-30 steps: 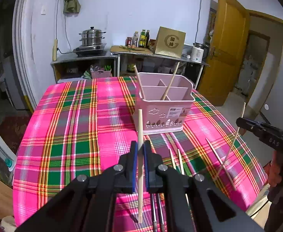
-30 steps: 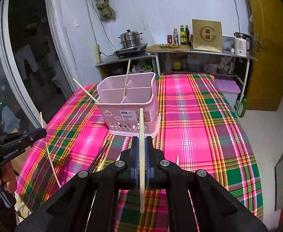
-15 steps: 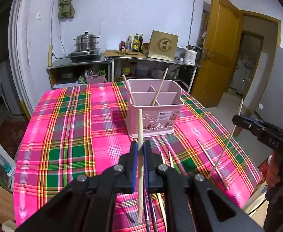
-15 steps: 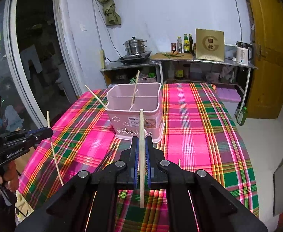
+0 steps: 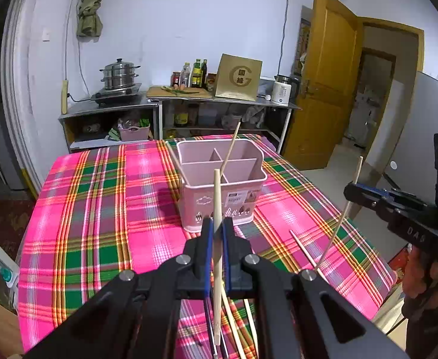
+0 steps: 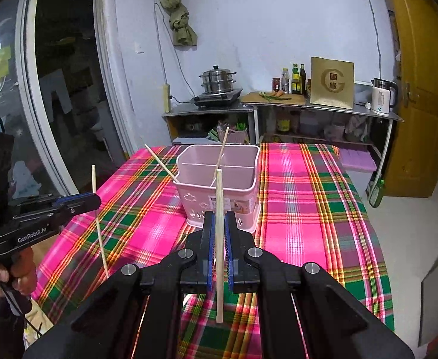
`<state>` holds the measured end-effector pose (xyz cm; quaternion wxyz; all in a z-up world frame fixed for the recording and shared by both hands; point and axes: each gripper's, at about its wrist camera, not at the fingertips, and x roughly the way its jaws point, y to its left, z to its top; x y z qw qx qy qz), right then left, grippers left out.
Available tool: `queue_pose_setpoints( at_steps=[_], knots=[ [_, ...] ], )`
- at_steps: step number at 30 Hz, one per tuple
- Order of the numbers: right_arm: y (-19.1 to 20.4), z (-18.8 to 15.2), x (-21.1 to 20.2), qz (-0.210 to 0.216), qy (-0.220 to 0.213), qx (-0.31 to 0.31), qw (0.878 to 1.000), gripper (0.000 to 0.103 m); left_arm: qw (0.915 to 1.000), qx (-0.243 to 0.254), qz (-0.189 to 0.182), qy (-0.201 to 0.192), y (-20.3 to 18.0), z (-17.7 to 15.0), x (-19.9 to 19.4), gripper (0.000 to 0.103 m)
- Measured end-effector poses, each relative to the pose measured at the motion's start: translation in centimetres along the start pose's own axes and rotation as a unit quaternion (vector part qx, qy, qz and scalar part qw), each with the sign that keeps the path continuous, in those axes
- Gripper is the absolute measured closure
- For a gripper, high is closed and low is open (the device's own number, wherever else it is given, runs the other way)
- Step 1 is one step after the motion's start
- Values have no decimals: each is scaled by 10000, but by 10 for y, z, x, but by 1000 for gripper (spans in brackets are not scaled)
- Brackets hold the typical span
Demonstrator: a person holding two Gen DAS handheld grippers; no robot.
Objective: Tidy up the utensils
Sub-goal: 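Carry the wooden chopstick with the right tool and lower it into the basket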
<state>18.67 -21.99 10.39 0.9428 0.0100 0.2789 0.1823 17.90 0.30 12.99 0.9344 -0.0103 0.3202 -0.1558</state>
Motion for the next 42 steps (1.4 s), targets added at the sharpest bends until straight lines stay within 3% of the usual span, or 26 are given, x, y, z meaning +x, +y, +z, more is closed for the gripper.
queue_pose_setpoints(
  at_steps=[10, 26, 42],
  knots=[
    [3, 31, 22, 122, -34, -121, 9998, 97, 9998, 112, -146, -109, -3, 45, 23, 96],
    [6, 113, 68, 295, -487, -38, 9984, 97, 9982, 38, -144, -585, 10, 130, 61, 96],
    [6, 147, 118, 436, -597, 143, 9972, 97, 9971, 35, -129, -754, 24, 144, 99, 96]
  ],
)
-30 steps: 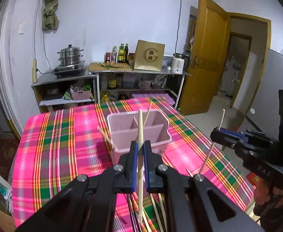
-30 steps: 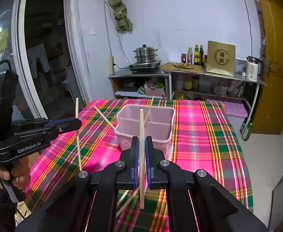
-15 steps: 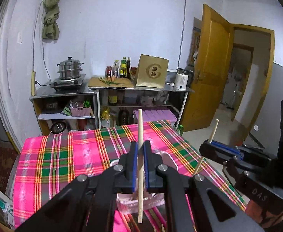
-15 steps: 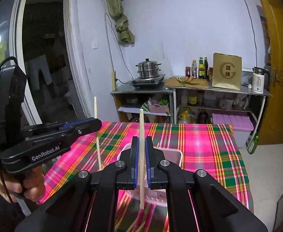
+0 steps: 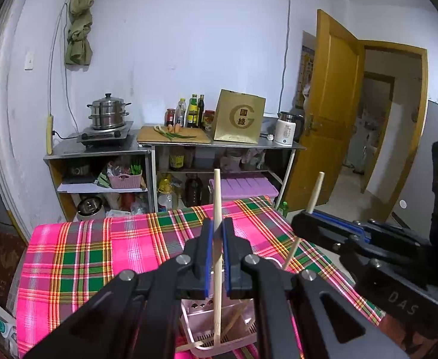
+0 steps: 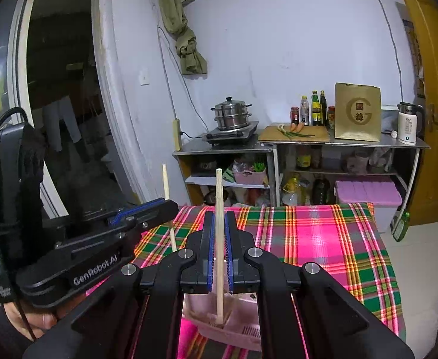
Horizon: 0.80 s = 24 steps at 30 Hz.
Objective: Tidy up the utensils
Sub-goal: 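Carry the wooden chopstick with the right tool and lower it into the basket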
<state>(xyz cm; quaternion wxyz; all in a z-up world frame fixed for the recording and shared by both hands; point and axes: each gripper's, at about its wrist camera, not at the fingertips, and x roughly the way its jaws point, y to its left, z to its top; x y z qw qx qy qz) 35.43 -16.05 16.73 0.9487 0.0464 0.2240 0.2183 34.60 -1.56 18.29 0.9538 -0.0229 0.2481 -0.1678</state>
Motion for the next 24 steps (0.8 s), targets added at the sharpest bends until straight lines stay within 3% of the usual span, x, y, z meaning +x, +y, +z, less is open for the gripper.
queue_pose_setpoints(
  at_steps=[10, 24],
  knots=[
    [-11, -38, 38, -22, 509, 122, 9986, 97, 9995, -113, -77, 267, 9, -25, 19, 97],
    [-17, -45, 33, -102, 543, 164, 9983, 97, 9972, -185, -122, 718, 13, -54, 37, 97]
  ],
)
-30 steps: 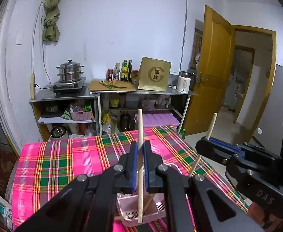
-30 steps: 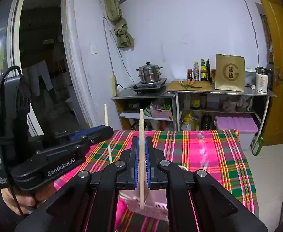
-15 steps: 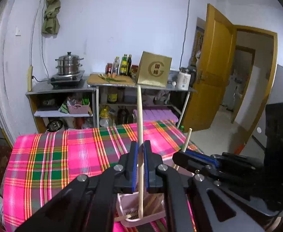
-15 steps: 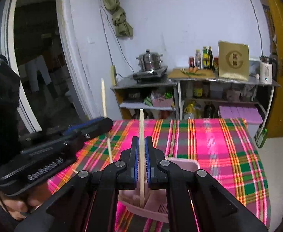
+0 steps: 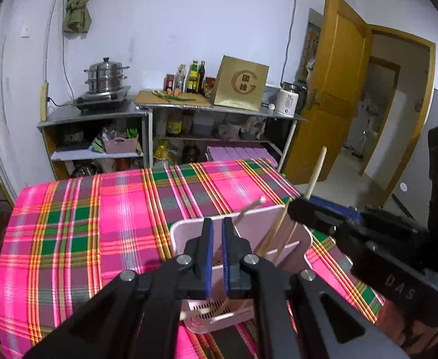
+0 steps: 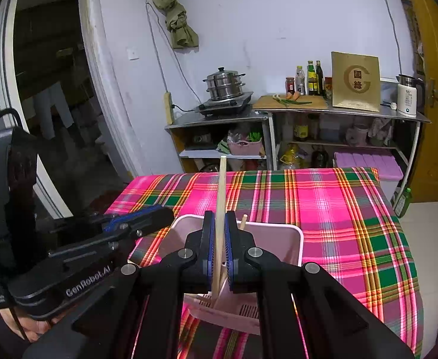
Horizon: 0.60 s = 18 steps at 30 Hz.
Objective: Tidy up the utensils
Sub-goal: 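Carry the wooden chopstick with the right tool and lower it into the basket, then open the right tool to release the chopstick into the basket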
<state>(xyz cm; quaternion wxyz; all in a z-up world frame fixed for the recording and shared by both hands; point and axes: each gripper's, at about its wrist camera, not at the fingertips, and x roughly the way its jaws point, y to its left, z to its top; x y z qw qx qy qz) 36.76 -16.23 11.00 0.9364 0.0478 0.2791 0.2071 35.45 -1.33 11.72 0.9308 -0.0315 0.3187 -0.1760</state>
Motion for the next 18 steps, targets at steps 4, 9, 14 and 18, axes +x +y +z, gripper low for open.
queue_pose_setpoints(
  at_steps=[4, 9, 14, 18],
  knots=[
    [4, 0, 2, -41, -6, -47, 10000, 97, 10000, -15, -39, -11, 3, -5, -3, 97],
    [3, 2, 3, -13, -5, -45, 10000, 97, 9998, -79, -117, -121, 7, -7, -15, 97],
    [2, -2, 12, -54, 167, -111, 9998, 97, 9994, -161, -162, -242, 10, -10, -25, 97],
    [-5, -4, 13, 6, 233, 14, 9997, 96, 9992, -180, -168, -320, 10, -14, -32, 96]
  ],
)
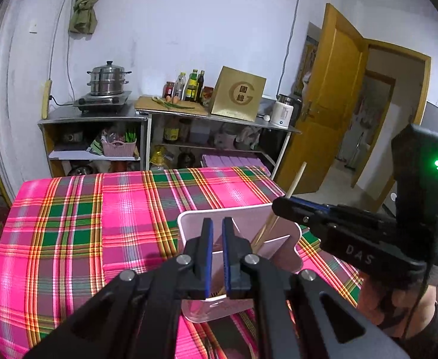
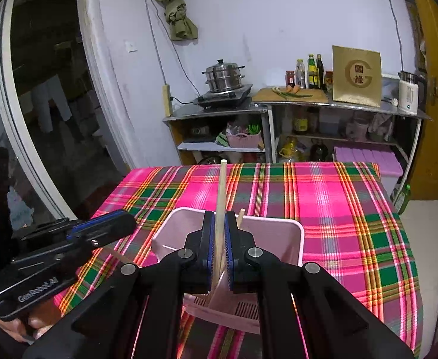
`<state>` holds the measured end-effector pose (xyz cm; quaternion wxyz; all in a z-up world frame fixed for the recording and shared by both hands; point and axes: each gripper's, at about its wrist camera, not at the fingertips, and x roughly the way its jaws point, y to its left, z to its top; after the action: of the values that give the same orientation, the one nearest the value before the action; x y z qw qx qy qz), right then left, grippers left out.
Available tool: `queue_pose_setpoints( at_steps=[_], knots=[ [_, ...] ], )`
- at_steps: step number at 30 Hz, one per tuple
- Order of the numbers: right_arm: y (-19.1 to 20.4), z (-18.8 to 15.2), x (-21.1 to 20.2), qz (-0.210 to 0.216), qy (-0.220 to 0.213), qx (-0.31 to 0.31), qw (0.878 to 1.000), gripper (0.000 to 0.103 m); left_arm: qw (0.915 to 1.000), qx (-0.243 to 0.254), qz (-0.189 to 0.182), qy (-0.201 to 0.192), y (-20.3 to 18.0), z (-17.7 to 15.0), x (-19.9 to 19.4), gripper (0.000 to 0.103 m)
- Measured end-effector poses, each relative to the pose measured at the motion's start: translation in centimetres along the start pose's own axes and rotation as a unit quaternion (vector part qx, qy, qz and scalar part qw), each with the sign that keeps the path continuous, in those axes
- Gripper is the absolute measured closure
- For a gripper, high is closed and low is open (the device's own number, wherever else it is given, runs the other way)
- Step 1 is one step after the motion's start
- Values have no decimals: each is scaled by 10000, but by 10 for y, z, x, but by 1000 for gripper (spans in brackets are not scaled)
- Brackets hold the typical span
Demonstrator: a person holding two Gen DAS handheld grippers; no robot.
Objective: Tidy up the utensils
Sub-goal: 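Open the right tool to release the chopstick into the basket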
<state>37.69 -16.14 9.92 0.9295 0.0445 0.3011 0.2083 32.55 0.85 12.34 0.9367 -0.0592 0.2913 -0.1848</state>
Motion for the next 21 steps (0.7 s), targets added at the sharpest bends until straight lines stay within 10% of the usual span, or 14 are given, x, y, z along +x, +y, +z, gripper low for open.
queue_pose_setpoints(
  at_steps=[4, 21],
  knots=[
    [-3, -2, -11, 71, -57, -42, 9999, 80, 10000, -4, -18, -64, -2, -3, -6, 95],
    [-75, -32, -63, -266, -207, 218, 9992, 80, 9990, -78, -239, -358, -17, -40, -43, 83]
  ],
)
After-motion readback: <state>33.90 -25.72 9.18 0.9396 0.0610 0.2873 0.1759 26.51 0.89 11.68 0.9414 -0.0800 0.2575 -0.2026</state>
